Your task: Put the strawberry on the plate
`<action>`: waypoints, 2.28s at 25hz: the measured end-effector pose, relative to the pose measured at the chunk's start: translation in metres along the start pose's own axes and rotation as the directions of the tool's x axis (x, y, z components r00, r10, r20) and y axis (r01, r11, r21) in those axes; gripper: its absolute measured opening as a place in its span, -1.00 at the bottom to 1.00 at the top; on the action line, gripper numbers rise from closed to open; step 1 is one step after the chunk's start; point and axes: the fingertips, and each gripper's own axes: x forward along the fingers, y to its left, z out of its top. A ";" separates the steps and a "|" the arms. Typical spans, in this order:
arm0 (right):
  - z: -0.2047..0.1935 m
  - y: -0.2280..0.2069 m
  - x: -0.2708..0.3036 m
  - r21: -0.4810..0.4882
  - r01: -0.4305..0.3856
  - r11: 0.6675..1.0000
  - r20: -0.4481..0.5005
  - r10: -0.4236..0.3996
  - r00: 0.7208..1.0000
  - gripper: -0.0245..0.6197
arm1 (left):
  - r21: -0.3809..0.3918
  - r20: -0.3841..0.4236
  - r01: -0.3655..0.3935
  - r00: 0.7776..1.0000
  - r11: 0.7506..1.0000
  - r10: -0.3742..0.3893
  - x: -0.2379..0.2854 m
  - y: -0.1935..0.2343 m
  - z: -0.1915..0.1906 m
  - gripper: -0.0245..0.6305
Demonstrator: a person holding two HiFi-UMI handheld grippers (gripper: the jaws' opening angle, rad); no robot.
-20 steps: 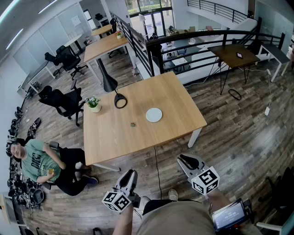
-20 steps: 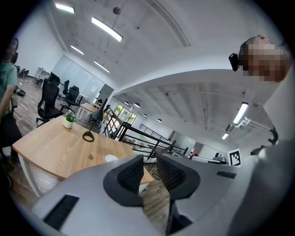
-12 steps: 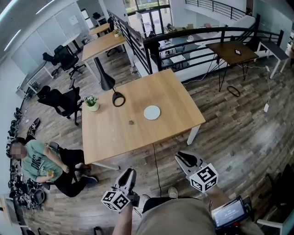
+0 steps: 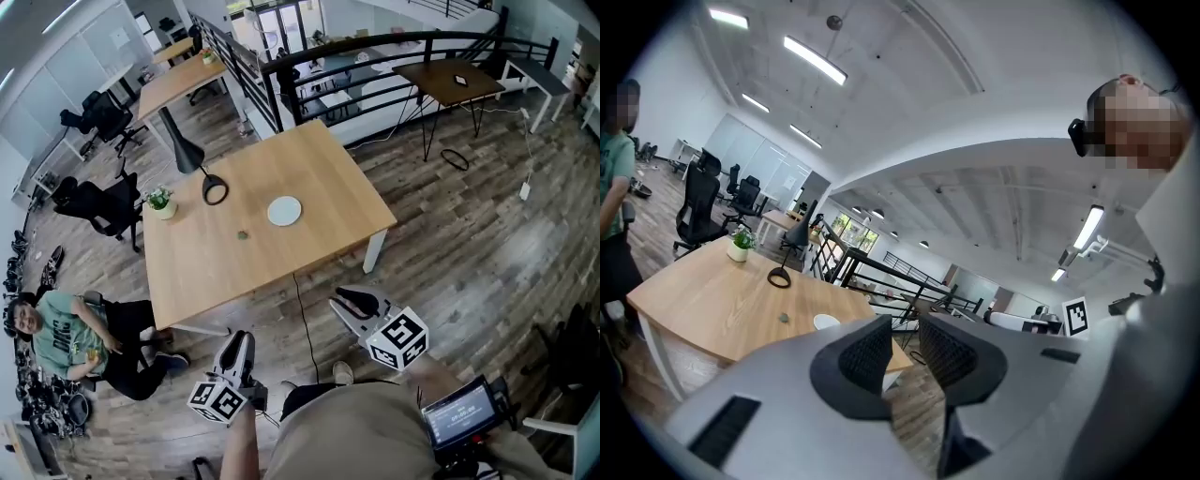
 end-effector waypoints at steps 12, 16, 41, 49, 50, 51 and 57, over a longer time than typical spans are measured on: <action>-0.002 -0.001 0.008 -0.023 0.014 1.000 -0.034 -0.015 0.999 -0.72 | -0.019 -0.001 -0.004 1.000 1.000 0.004 0.001 0.008 -0.004 -0.64; 0.003 -0.001 0.006 -0.050 0.018 0.999 -0.035 -0.019 0.999 -0.72 | -0.016 -0.002 -0.003 1.000 1.000 0.003 0.003 0.005 -0.001 -0.64; -0.010 0.002 0.029 -0.030 0.016 0.999 -0.084 -0.018 0.996 -0.73 | -0.082 0.062 0.014 0.998 0.997 -0.009 -0.004 0.025 0.011 -0.64; -0.040 -0.005 0.032 0.033 0.015 0.999 -0.114 -0.011 0.993 -0.73 | -0.093 0.075 0.017 0.997 0.996 -0.010 -0.009 0.022 0.007 -0.64; -0.043 -0.006 0.034 0.038 0.014 0.999 -0.118 -0.009 0.993 -0.73 | -0.107 0.072 0.020 0.997 0.994 -0.012 -0.011 0.022 0.005 -0.64; -0.045 -0.006 0.038 0.045 0.013 0.999 -0.120 -0.008 0.993 -0.73 | -0.122 0.069 0.021 0.998 0.992 -0.013 -0.014 0.024 0.003 -0.64; -0.051 -0.007 0.066 0.080 0.017 0.997 -0.135 -0.006 0.991 -0.73 | -0.185 0.034 -0.020 0.999 0.982 0.027 -0.033 0.048 -0.002 -0.64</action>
